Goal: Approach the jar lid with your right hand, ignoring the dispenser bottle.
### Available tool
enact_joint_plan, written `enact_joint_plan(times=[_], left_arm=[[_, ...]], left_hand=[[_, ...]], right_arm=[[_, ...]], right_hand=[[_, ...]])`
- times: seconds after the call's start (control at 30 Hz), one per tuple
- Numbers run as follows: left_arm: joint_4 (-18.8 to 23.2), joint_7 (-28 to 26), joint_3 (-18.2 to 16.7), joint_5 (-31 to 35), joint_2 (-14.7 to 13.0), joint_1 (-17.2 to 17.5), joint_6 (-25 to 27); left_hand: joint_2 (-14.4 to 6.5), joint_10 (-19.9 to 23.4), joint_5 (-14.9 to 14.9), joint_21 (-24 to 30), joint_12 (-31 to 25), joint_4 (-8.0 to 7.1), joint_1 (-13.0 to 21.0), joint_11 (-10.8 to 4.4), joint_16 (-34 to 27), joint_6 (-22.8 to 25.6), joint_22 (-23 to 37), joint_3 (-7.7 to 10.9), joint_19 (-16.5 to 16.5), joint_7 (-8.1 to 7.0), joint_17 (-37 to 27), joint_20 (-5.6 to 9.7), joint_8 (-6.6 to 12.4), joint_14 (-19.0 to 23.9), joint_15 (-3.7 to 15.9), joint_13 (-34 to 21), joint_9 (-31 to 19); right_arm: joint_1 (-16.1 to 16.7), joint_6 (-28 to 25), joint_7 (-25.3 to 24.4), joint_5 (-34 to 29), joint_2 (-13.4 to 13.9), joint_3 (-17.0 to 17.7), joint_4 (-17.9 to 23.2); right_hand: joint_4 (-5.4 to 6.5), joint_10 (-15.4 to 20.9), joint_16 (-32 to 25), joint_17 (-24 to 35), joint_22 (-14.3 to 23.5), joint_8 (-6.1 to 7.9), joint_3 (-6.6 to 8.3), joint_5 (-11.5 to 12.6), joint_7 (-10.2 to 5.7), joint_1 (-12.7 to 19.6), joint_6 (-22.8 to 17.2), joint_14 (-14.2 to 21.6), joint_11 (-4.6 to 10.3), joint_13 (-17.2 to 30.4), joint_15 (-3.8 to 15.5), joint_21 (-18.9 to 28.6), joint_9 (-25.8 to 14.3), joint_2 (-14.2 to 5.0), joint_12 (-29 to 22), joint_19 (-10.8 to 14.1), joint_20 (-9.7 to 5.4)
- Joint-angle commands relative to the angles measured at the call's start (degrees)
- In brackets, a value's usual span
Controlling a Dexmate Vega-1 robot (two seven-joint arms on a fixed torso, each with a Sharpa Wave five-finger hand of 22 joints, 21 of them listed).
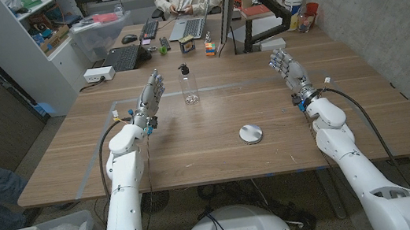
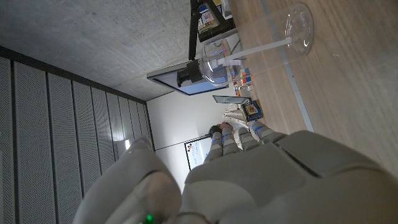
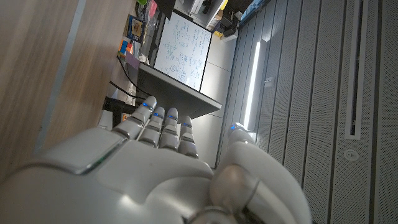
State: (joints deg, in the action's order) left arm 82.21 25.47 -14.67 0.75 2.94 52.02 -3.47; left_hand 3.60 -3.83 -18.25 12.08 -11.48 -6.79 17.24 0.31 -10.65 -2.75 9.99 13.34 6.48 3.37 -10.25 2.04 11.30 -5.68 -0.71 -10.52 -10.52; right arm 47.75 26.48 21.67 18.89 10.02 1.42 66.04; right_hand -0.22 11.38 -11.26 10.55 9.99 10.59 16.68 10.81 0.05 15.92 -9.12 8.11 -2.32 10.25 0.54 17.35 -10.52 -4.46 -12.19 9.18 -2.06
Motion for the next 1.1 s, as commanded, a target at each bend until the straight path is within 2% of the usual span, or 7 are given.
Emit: enact_joint_plan(times=[0.03, 0.77, 1.0, 1.1], left_arm=[[0.39, 0.0, -0.12, 0.03, 0.05, 0.32, 0.09], [1.84, -0.47, 0.58, 1.13, 0.18, 0.74, 0.93], [2.59, -0.65, 0.68, 1.48, 0.17, 1.05, 1.25], [2.86, -0.64, 0.71, 1.57, 0.14, 1.13, 1.44]], left_hand=[[-0.32, -0.14, -0.29, -0.15, -0.18, 0.32, 0.38, -0.2, -0.15, 0.56, 0.24, 0.0, 0.14, 0.12, -0.23, 2.85, 0.25, 0.0, 0.04, -0.3, -0.14], [-0.59, -0.22, -0.3, -0.3, -0.12, 0.38, 0.5, -0.36, -0.15, 0.89, 0.26, -0.21, 0.19, 0.0, -0.24, 2.38, 0.26, 0.04, 0.06, -0.31, -0.15], [-0.68, -0.21, -0.3, -0.33, -0.13, 0.4, 0.54, -0.26, -0.15, 1.13, 0.26, -0.27, 0.21, 0.16, -0.25, 2.27, 0.32, 0.04, 0.02, -0.31, -0.15], [-0.71, -0.24, -0.3, -0.34, -0.11, 0.41, 0.56, -0.25, -0.15, 1.25, 0.27, -0.3, 0.21, 0.21, -0.25, 2.26, 0.35, 0.05, 0.04, -0.31, -0.15]], right_arm=[[-0.27, 1.93, 2.37, 1.17, 0.16, 0.44, -1.05], [0.86, 5.89, 1.89, -1.27, 1.52, 0.68, 0.57], [0.72, 8.12, 2.17, -1.24, 1.29, 0.76, -0.44], [0.73, 8.88, 2.41, -1.22, 1.27, 0.71, -0.41]], right_hand=[[-0.11, -0.01, -0.49, 0.08, 0.22, 0.11, -0.41, 0.24, -0.72, -0.69, 0.15, 1.03, 0.58, 0.28, 0.65, 0.01, -0.31, 0.23, 0.09, 0.97, -0.12], [-0.53, 0.62, -0.64, -0.12, 0.09, 0.26, -0.81, 0.5, -1.05, -0.82, 0.4, 2.92, 0.85, 0.29, 0.98, -0.3, -0.36, 0.95, -0.09, 2.15, -0.15], [-0.73, 2.37, -0.39, -0.2, 0.04, 0.69, -1.02, 0.79, -2.64, -1.0, -0.44, 3.61, 2.24, 0.3, 1.82, -0.83, -0.42, 1.14, -0.64, 2.71, -0.41], [-0.71, 2.54, -0.41, -0.2, 0.03, 0.73, -1.05, 0.85, -2.84, -1.1, -0.54, 3.96, 2.63, 0.3, 2.16, -0.89, -0.43, 1.08, -0.66, 3.03, -0.62]])
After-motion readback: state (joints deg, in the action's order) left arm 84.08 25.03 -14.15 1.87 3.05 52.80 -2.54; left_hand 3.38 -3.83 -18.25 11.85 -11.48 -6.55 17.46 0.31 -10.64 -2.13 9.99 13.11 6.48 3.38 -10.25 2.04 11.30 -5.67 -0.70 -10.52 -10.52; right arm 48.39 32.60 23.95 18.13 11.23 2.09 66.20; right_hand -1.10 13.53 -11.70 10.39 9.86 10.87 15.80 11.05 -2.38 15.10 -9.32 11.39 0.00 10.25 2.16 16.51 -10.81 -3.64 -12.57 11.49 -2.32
